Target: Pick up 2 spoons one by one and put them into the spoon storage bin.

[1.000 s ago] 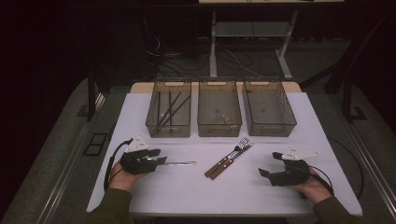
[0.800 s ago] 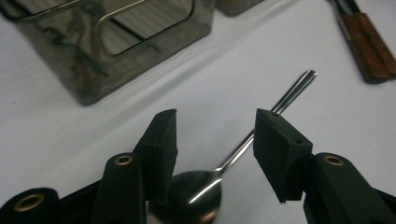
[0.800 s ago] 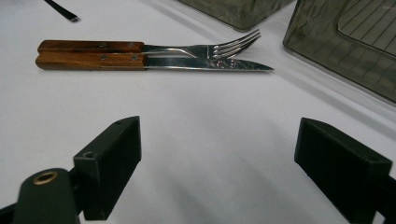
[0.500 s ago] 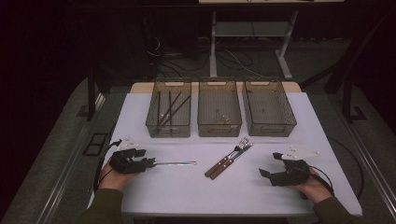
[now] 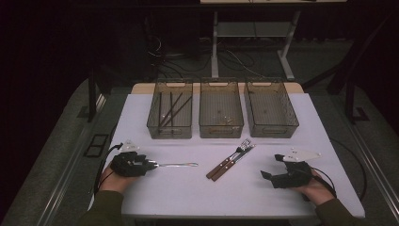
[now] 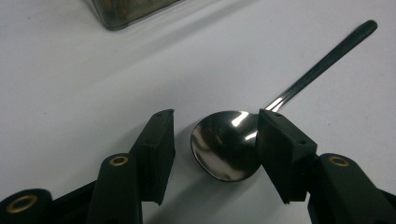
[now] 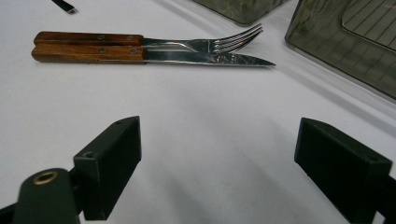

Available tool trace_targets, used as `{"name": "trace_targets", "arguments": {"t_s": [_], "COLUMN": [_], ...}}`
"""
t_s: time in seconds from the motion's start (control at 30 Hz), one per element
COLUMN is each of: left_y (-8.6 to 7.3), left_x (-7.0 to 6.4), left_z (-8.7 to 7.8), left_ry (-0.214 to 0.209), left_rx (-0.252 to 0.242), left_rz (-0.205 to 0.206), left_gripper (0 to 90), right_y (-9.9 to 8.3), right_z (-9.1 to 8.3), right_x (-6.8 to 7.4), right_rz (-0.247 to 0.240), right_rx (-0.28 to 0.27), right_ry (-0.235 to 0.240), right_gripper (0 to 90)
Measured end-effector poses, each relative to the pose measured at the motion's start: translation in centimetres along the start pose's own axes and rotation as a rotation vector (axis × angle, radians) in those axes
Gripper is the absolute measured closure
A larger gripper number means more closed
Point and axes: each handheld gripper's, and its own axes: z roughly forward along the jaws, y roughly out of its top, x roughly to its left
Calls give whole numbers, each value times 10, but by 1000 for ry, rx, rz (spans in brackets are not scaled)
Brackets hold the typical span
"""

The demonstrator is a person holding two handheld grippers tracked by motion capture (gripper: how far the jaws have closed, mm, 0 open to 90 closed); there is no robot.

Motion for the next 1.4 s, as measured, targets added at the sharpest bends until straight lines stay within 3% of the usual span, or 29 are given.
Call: {"name": "trace_targets", "arguments": {"t_s": [0.23, 0.33, 0.43, 0.77, 0.93, 1.1, 1.2, 1.4], "left_y": [-4, -4, -4, -2, -2, -1, 1, 4], "left_x": [-1, -1, -2, -2, -1, -2, -4, -8], "left_z": [-2, -2, -2, -6, -9, -11, -11, -12], "left_ry": [-5, -24, -24, -77, -121, -154, -146, -159], "left_rx": [-11, -6, -7, -22, -34, -19, -11, -65], "left_rz": [17, 42, 39, 52, 38, 57, 70, 46], "left_gripper": [510, 586, 623, 766, 833, 872, 880, 881], "right_y": [0, 0, 0, 0, 0, 0, 0, 0], "right_z": [0, 0, 1, 1, 1, 1, 1, 1], "right_x": [0, 0, 1, 1, 1, 1, 1, 1], "right_rz": [-7, -9, -12, -19, -23, -26, -27, -27], "right_rx": [2, 4, 13, 16, 17, 16, 16, 15], "right_ry": [-2, -3, -4, -6, -7, -8, -8, -6], "right_gripper": [144, 144, 144, 144, 144, 144, 144, 144]}}
